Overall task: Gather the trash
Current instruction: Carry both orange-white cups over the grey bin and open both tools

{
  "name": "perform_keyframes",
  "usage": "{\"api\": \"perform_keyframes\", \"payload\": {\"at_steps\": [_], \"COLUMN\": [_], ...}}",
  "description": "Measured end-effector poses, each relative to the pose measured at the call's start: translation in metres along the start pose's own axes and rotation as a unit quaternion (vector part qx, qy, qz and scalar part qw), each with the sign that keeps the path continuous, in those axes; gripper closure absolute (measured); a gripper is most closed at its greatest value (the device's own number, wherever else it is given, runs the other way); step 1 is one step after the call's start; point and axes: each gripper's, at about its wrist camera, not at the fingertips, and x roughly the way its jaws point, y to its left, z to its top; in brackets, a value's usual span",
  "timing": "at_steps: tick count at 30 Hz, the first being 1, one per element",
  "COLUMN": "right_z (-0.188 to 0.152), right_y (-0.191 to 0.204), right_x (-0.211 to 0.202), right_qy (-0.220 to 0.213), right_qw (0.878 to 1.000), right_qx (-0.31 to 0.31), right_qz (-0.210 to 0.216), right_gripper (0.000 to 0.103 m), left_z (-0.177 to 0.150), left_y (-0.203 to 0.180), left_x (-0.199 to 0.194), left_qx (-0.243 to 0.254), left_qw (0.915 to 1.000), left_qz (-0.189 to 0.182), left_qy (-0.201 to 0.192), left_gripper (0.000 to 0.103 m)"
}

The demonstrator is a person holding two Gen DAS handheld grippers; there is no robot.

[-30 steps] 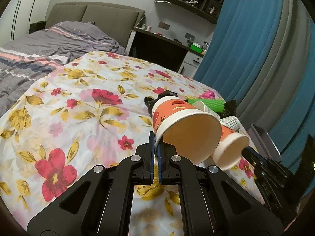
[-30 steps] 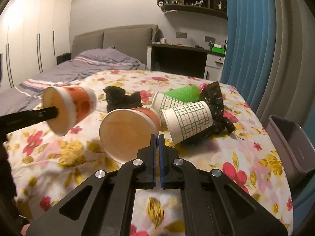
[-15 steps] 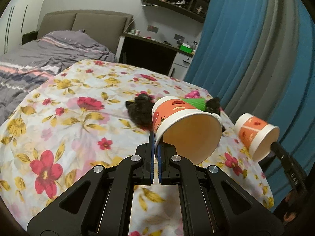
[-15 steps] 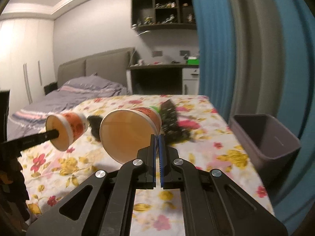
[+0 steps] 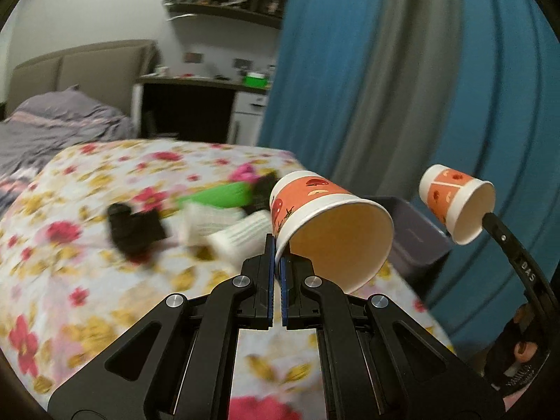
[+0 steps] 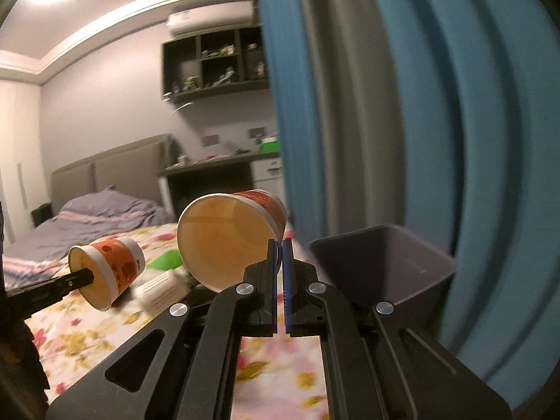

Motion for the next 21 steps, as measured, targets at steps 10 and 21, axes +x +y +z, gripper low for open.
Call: {"api": "perform_keyframes", "payload": {"at_steps": [10, 21], "right_z": [0.012, 0.001], "right_y": [-0.062, -0.101], "right_x": [0.027, 0.067], "right_qy": [-0.006, 0.021], "right_qw": [0.997, 0.992], "right_qx": [0.029, 0.046], "right_qz": [-0.075, -0.112], "right_gripper": [0.099, 0.099], "left_z": [0.020, 0.029], "left_y": [-0.082, -0.140], "left_x": [0.078, 0.153], "left_qx": [0.032, 0.052], "left_qw": [0.9964, 0.9880], "left_qz": [-0.073, -0.135], "left_qy": [0.028, 0.054], "left_gripper": [0.101, 0.101]}}
